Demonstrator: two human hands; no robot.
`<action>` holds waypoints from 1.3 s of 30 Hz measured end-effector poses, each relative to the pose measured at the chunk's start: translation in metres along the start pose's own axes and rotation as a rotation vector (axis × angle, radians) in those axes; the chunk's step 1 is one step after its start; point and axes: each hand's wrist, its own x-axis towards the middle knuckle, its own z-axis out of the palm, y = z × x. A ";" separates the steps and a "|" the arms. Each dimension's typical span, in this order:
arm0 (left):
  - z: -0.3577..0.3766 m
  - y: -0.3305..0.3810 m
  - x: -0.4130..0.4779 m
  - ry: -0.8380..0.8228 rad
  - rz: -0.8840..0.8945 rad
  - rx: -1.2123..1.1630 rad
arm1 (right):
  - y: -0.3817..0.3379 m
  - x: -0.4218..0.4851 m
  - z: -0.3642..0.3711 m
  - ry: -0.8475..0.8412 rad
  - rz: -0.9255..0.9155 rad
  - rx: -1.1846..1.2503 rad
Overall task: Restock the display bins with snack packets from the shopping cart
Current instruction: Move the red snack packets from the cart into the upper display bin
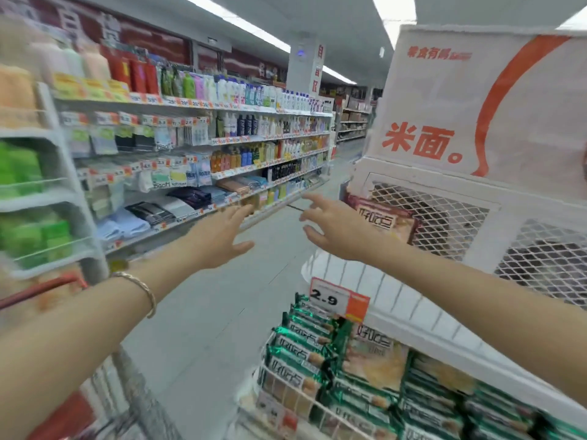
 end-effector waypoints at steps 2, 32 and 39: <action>0.014 -0.038 -0.056 -0.097 -0.128 -0.011 | -0.053 0.015 0.024 -0.051 -0.048 0.050; 0.281 -0.159 -0.454 -0.107 -1.800 -0.998 | -0.501 -0.044 0.464 -1.298 1.068 1.029; 0.316 -0.157 -0.414 0.254 -2.210 -1.559 | -0.480 -0.047 0.462 -1.635 1.060 1.444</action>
